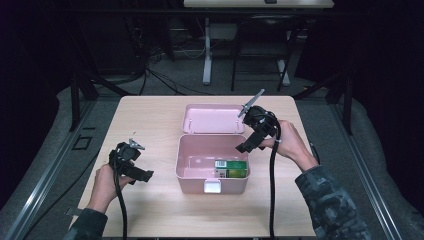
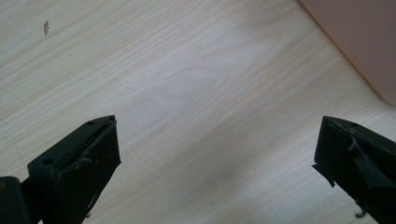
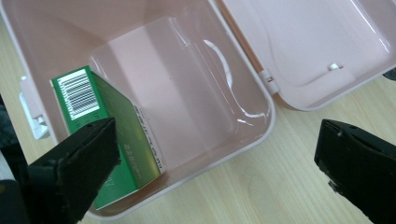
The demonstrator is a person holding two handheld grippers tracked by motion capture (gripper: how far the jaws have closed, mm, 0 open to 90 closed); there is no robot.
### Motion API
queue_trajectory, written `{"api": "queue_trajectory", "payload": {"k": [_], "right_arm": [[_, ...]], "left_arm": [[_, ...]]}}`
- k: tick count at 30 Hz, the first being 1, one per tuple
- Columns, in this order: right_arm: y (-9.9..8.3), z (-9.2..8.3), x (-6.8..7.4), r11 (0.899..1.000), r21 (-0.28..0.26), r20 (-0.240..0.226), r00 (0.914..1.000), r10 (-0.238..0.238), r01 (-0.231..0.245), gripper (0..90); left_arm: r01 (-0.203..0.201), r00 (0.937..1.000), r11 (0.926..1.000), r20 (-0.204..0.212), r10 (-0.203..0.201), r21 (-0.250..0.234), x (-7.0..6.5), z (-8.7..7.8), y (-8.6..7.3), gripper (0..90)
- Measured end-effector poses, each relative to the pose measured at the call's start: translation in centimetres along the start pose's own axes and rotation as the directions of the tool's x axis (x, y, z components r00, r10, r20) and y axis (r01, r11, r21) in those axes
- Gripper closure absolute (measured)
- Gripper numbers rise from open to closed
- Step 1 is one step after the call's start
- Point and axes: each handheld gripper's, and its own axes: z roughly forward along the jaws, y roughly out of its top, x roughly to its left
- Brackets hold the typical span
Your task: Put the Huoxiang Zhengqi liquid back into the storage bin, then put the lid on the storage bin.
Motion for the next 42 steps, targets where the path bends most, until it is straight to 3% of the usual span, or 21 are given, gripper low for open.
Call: {"api": "queue_trajectory", "payload": {"k": [6,13,21,29,35,37,42], "right_arm": [[-0.5,-0.1,-0.8,0.999,-0.022,0.021,0.9992,0.034,-0.034,0.6],[-1.0,-0.2,-1.3,0.996,-0.044,0.031,0.9968,0.074,-0.073,1.4],[-1.0,0.2,-2.2,0.993,-0.055,0.050,0.9931,0.106,-0.103,1.7],[-0.4,0.4,-3.5,0.984,-0.095,0.058,0.9861,0.156,-0.150,3.0],[0.1,1.1,-4.3,0.977,-0.113,0.068,0.9800,0.187,-0.179,6.9],[0.2,1.5,-4.6,0.975,-0.118,0.064,0.9781,0.198,-0.190,8.1],[0.5,2.0,-5.3,0.969,-0.125,0.080,0.9718,0.222,-0.211,9.4]], "left_arm": [[-0.015,0.9990,0.9997,0.042,0.016,-0.017,-0.6,-0.4,1.1,0.1],[-0.008,0.9983,0.9997,0.057,0.009,-0.022,-0.9,-0.7,1.7,0.1],[0.003,0.9953,0.9980,0.097,0.003,-0.063,-1.4,-1.9,3.1,0.1],[0.003,0.9848,0.9924,0.172,0.019,-0.123,-3.2,-3.1,5.3,0.2],[0.004,0.9789,0.9923,0.203,0.022,-0.124,-4.1,-2.8,6.1,3.5],[0.013,0.9721,0.9918,0.234,0.017,-0.127,-4.3,-2.5,6.1,5.2],[0.019,0.9676,0.9914,0.252,0.014,-0.129,-4.6,-2.2,6.1,11.0]]}}
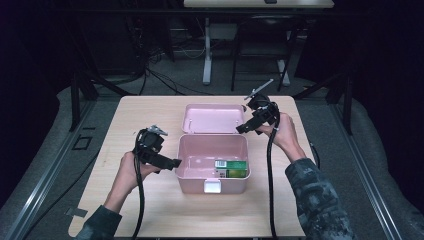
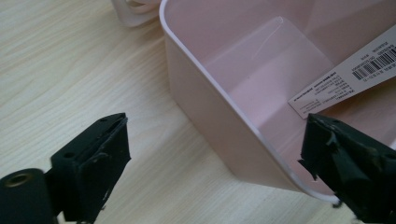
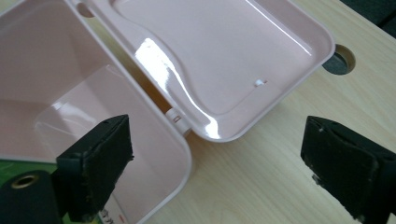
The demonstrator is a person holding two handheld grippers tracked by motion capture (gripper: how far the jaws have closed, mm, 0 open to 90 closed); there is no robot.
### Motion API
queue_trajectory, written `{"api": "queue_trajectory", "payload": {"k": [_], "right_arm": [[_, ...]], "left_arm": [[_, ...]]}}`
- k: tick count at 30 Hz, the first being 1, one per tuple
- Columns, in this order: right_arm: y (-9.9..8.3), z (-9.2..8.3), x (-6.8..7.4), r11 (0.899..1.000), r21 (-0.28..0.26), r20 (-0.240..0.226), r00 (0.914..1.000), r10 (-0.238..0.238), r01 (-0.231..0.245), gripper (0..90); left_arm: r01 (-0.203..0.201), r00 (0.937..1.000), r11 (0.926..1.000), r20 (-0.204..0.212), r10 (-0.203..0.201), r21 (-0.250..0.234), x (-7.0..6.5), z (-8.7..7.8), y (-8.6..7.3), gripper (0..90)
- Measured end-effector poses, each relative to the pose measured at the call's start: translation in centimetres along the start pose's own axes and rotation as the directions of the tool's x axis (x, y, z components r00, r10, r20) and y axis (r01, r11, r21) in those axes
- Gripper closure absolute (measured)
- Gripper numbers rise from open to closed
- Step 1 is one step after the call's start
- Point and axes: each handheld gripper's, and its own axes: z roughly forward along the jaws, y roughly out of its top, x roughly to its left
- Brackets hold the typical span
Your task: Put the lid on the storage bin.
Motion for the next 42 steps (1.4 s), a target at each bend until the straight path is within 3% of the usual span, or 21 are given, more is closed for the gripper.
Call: {"api": "queue_trajectory", "payload": {"k": [2,5,6,11,12,16,23,27,30,36,42], "right_arm": [[0.3,0.2,-0.6,1.000,-0.024,0.012,0.9997,0.021,-0.021,15.1],[0.4,0.5,-1.0,0.999,-0.031,0.014,0.9992,0.037,-0.036,16.1],[0.5,0.9,-1.3,0.999,-0.031,0.030,0.9987,0.042,-0.041,21.5],[0.7,2.0,-1.9,0.997,-0.040,0.057,0.9961,0.068,-0.066,31.0],[0.8,2.6,-2.2,0.996,-0.044,0.063,0.9947,0.081,-0.078,35.1],[0.8,3.7,-2.6,0.993,-0.048,0.060,0.9922,0.109,-0.107,39.4],[0.8,5.7,-3.6,0.985,-0.056,0.097,0.9814,0.166,-0.161,47.5],[0.6,6.3,-4.1,0.979,-0.066,0.110,0.9743,0.197,-0.190,50.5],[0.6,6.8,-4.5,0.972,-0.091,0.113,0.9674,0.227,-0.217,52.4],[0.6,7.7,-4.9,0.966,-0.104,0.127,0.9605,0.247,-0.235,56.0],[0.8,8.3,-5.1,0.954,-0.114,0.143,0.9458,0.292,-0.277,61.3]], "left_arm": [[-0.001,1.0000,1.0000,0.004,0.001,0.005,-0.3,0.4,0.0,15.1],[-0.007,1.0000,0.9999,0.004,0.007,0.007,-0.5,0.6,0.0,18.2],[-0.013,0.9999,0.9999,0.003,0.013,0.010,-0.6,0.8,-0.1,19.5],[-0.015,0.9999,0.9998,0.000,0.015,0.013,-0.9,1.3,-0.1,24.9],[-0.018,0.9998,0.9998,0.002,0.018,0.011,-1.0,1.4,-0.2,30.7],[-0.022,0.9997,0.9997,-0.006,0.022,0.009,-1.0,1.4,-0.2,37.0],[-0.016,0.9998,0.9999,-0.007,0.016,-0.002,-1.1,1.6,-0.3,44.2],[-0.020,0.9993,0.9997,-0.031,0.019,-0.014,-1.4,1.8,-0.3,53.9],[-0.017,0.9992,0.9998,-0.036,0.017,-0.012,-1.6,2.1,-0.3,55.7],[-0.011,0.9997,0.9998,-0.024,0.010,-0.017,-1.6,2.2,-0.4,59.9],[-0.011,0.9994,0.9998,-0.034,0.010,-0.019,-1.8,2.2,-0.4,60.9]]}}
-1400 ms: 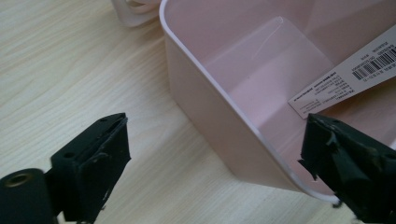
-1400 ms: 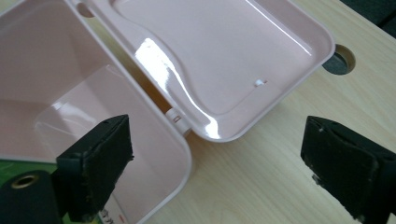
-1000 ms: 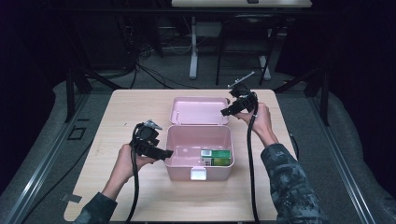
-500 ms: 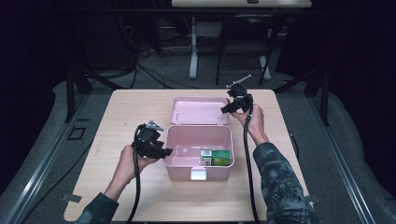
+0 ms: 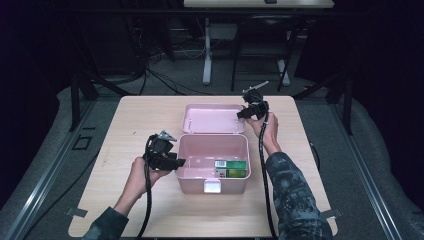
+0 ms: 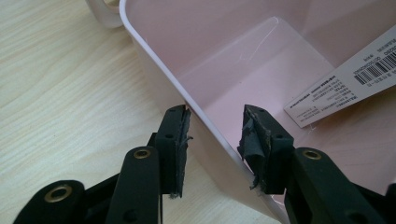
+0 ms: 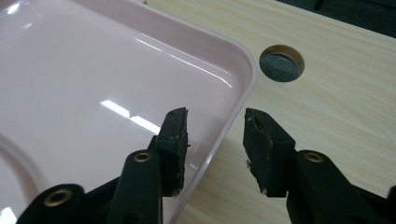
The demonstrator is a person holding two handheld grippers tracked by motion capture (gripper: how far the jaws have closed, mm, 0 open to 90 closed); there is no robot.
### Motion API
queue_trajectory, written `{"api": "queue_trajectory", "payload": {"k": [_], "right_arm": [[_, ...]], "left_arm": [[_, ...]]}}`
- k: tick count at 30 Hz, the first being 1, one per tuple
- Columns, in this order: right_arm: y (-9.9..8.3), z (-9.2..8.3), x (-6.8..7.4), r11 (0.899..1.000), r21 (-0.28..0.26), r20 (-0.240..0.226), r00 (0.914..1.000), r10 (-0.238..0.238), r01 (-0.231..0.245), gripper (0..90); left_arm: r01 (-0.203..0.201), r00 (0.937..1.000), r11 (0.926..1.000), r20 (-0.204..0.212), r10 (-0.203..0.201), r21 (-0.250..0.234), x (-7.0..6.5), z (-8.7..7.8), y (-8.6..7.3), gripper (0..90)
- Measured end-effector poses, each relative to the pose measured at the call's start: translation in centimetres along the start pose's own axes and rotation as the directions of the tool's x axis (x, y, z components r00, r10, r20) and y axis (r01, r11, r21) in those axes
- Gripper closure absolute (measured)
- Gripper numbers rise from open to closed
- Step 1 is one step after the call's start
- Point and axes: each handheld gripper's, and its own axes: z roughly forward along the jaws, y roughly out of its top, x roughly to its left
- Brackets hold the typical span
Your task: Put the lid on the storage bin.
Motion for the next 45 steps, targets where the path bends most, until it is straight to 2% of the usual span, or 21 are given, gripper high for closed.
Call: {"api": "queue_trajectory", "payload": {"k": [5,13,15,16,18,23,27,34,38,45], "right_arm": [[0.1,0.7,0.1,1.000,0.008,0.018,0.9998,0.004,-0.004,63.3],[0.1,1.0,0.0,0.999,0.009,0.026,0.9988,0.041,-0.041,67.2],[0.0,1.1,-0.1,0.999,0.000,0.025,0.9983,0.052,-0.052,70.1],[-0.2,1.2,-0.3,0.997,-0.009,0.017,0.9970,0.076,-0.076,71.4],[-0.2,1.2,-0.3,0.997,-0.016,0.015,0.9965,0.082,-0.082,72.3],[-0.1,1.0,0.0,0.997,-0.034,0.033,0.9968,0.073,-0.072,74.2],[0.0,0.5,0.3,0.995,-0.059,0.046,0.9955,0.083,-0.080,75.9],[0.1,-0.4,0.2,0.991,-0.095,0.025,0.9949,0.098,-0.095,77.1],[0.2,-1.0,-0.1,0.983,-0.122,-0.011,0.9902,0.139,-0.139,78.7],[0.5,-1.9,0.0,0.979,-0.152,-0.014,0.9909,0.134,-0.135,80.0]], "left_arm": [[0.005,1.0000,0.9999,-0.009,-0.005,-0.009,-0.1,0.0,-0.1,61.4],[0.002,0.9999,0.9999,-0.016,-0.003,-0.014,-0.1,0.0,-0.1,62.0],[0.002,0.9998,0.9999,-0.017,-0.003,-0.016,-0.2,0.1,-0.1,62.1],[0.002,0.9998,0.9999,-0.020,-0.003,-0.017,-0.2,0.1,-0.1,62.2],[0.003,0.9998,0.9998,-0.020,-0.003,-0.019,-0.2,0.1,-0.2,62.3],[0.004,0.9997,0.9998,-0.026,-0.004,-0.021,-0.3,0.1,-0.2,62.3],[0.003,0.9995,0.9998,-0.030,-0.004,-0.020,-0.3,0.2,-0.2,62.3],[0.004,0.9993,0.9998,-0.036,-0.004,-0.021,-0.4,0.2,-0.2,62.2],[0.004,0.9992,0.9998,-0.039,-0.005,-0.021,-0.5,0.3,-0.2,62.1],[0.004,0.9991,0.9998,-0.043,-0.005,-0.020,-0.5,0.3,-0.2,61.5]]}}
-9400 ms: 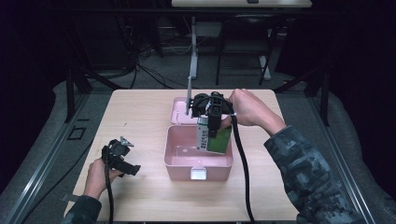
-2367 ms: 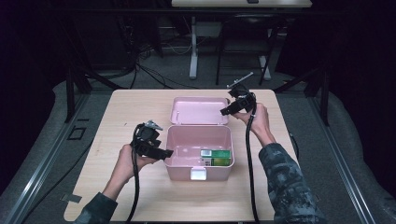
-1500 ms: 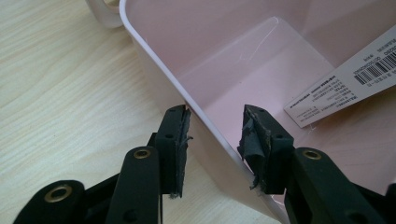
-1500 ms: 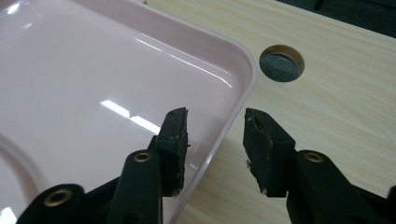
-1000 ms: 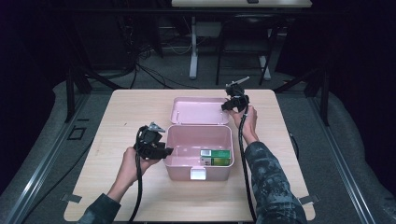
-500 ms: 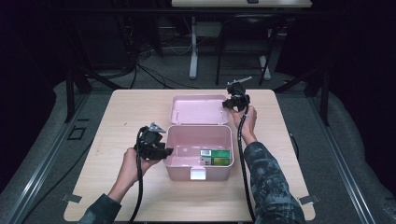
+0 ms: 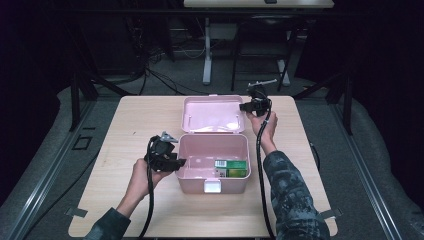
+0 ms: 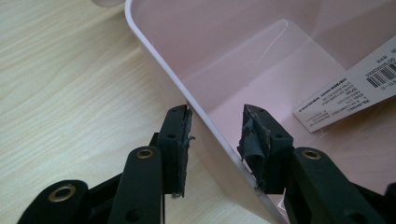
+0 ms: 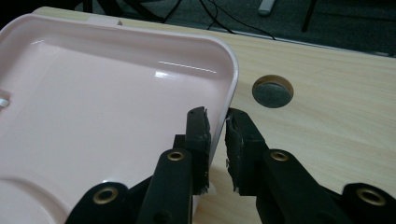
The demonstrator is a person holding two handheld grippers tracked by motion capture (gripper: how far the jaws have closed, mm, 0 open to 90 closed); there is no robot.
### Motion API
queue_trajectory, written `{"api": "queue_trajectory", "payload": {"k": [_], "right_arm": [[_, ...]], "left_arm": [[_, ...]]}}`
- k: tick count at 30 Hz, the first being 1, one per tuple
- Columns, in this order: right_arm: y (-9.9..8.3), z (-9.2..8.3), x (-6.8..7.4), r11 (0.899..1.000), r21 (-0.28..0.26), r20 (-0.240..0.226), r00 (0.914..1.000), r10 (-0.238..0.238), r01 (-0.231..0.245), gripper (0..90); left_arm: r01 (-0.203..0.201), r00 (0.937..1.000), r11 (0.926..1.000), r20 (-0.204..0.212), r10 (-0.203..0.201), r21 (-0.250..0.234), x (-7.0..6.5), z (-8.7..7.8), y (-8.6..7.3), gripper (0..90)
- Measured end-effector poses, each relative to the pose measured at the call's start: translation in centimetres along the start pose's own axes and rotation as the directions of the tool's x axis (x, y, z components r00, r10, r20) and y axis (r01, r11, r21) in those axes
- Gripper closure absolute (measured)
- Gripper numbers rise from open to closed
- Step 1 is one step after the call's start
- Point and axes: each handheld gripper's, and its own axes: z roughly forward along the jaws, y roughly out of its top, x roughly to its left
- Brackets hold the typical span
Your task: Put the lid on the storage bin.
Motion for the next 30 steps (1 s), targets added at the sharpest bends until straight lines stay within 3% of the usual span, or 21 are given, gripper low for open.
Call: {"api": "queue_trajectory", "payload": {"k": [13,30], "right_arm": [[0.2,-1.9,0.2,0.999,-0.054,-0.032,0.9995,-0.003,0.002,81.8],[0.4,-5.1,0.5,0.991,-0.128,-0.087,0.9944,-0.060,0.049,83.5]], "left_arm": [[-0.005,0.9999,1.0000,-0.015,0.006,0.005,-0.2,0.1,0.0,61.3],[-0.016,0.9993,0.9998,-0.035,0.016,0.010,-0.4,0.2,0.1,61.1]]}}
